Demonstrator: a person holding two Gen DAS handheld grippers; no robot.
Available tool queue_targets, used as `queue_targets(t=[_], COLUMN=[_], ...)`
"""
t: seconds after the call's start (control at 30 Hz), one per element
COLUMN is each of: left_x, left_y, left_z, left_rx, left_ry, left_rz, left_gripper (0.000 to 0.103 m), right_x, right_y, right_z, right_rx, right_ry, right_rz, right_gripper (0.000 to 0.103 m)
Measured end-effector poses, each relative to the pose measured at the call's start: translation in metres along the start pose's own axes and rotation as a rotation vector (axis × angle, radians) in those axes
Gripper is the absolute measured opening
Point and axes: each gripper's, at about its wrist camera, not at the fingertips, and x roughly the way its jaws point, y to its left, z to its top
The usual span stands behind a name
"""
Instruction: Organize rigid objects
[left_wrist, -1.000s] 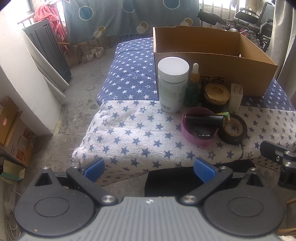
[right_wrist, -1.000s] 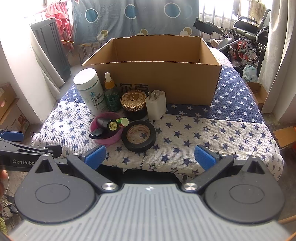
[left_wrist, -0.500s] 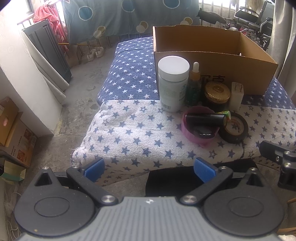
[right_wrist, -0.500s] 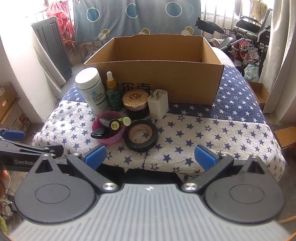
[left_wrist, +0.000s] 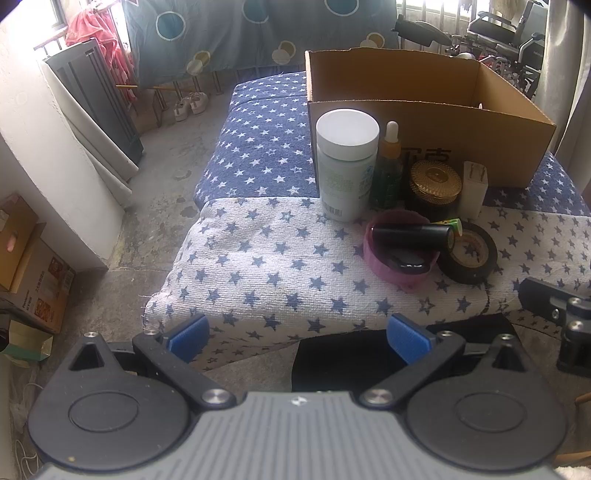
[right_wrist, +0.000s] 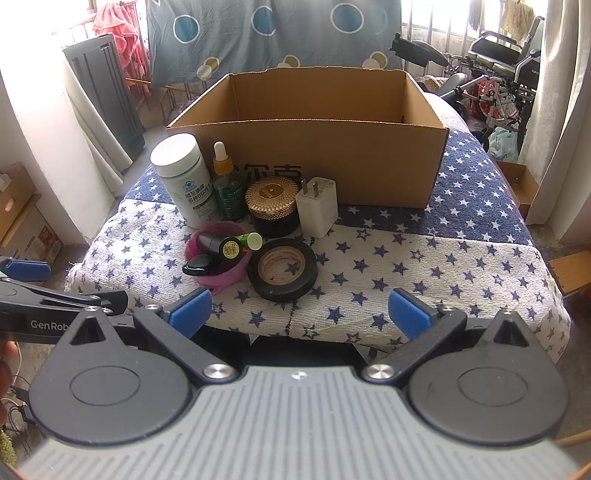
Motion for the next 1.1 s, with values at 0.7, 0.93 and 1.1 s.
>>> queue_targets(t=[0.7,0.93,1.1], left_x=[0.0013,0.0015,0.0021], left_y=[0.0019,0.0020,0.0024], left_z=[-0.0022,-0.0025,-0.0029], left_rx=[0.004,0.006,0.007], left_ry=[0.001,0.001,0.004], left_rz=[0.002,0.004,0.004], left_gripper=[0.103,0.103,0.103], right_x=[0.0002,0.0000,0.0010], right_y=[0.0006,0.0004,0.0039], right_z=[0.0007,0.0007,0.0023], right_rx=[0.000,0.000,-0.005], right_ry=[0.000,0.000,0.002], right_rz=[0.000,0.001,0.004], right_gripper=[0.102,0.102,0.102])
